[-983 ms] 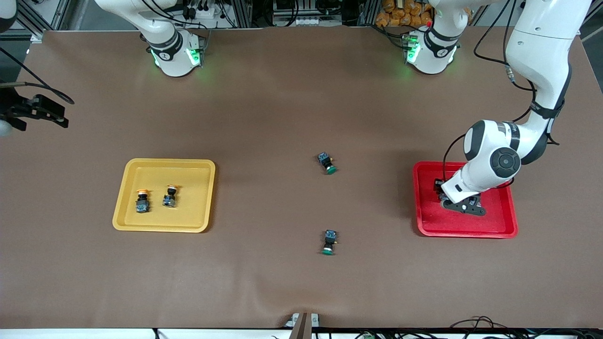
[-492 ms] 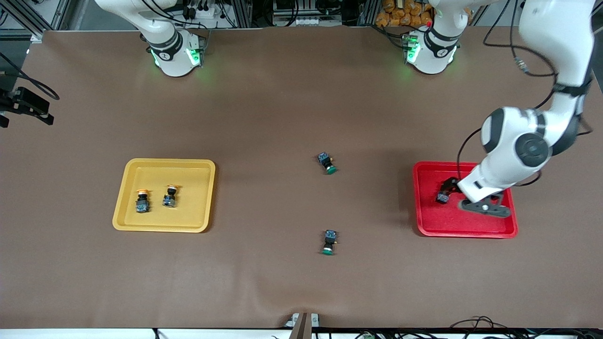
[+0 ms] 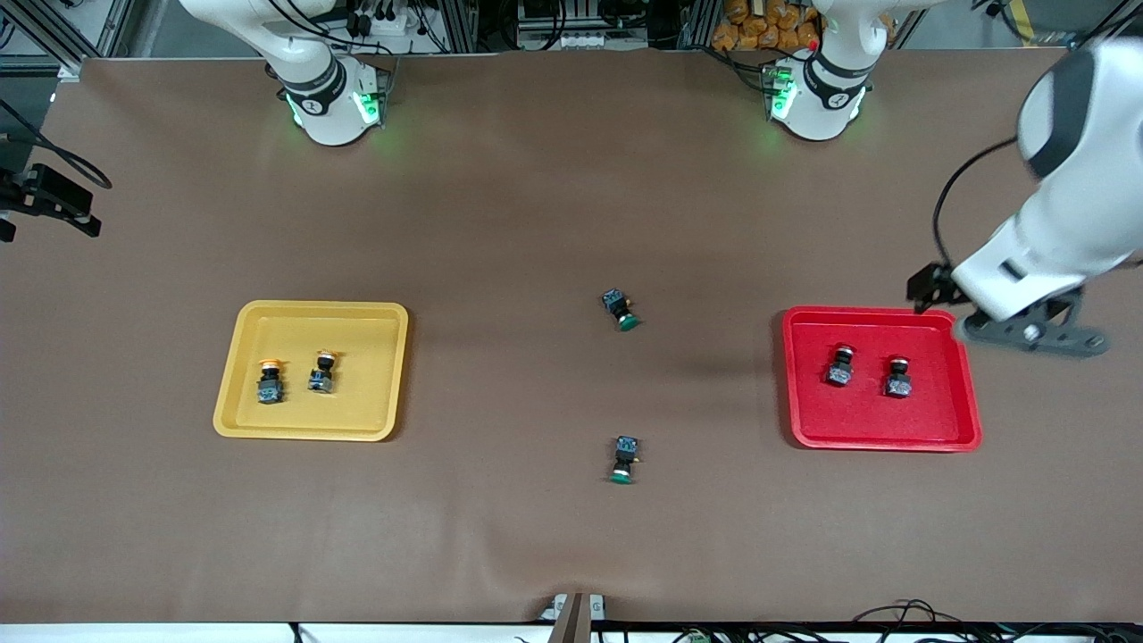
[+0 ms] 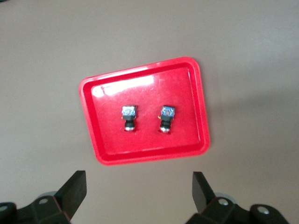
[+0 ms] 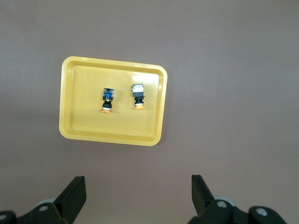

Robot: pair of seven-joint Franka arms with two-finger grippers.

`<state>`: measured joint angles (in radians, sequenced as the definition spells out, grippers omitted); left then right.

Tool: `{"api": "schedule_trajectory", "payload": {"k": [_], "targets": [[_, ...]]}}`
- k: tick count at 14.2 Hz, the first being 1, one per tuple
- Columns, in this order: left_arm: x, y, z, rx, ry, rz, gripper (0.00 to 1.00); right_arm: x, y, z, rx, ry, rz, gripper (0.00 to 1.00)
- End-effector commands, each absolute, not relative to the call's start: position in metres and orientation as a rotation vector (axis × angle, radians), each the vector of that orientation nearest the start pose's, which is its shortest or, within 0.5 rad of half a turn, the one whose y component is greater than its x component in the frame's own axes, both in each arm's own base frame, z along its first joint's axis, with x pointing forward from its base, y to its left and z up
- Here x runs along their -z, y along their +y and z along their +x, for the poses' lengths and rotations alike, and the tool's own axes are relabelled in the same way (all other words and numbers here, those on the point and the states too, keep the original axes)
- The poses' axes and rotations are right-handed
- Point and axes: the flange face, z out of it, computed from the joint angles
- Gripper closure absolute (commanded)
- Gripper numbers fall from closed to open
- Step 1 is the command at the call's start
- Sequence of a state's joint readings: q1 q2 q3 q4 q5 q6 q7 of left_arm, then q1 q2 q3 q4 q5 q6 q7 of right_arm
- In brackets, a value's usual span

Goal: Place red and yellow buttons in trays

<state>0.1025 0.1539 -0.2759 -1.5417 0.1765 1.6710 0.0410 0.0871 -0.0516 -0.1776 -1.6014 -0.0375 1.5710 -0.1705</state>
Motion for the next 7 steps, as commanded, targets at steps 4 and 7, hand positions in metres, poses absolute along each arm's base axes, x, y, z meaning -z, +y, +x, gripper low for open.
{"api": "schedule_trajectory", "payload": {"k": [4,7], "targets": [[-0.614,-0.089,0.585,-0.059,0.34,-3.065,0.0,-0.644,-0.054,0.536,0.032,-0.145,-3.156,0.0],[-0.62,-0.1,0.573,-0.105,0.345,-3.046,0.0,-0.645,-0.054,0.537,0.036,-0.147,-3.156,0.0]]}}
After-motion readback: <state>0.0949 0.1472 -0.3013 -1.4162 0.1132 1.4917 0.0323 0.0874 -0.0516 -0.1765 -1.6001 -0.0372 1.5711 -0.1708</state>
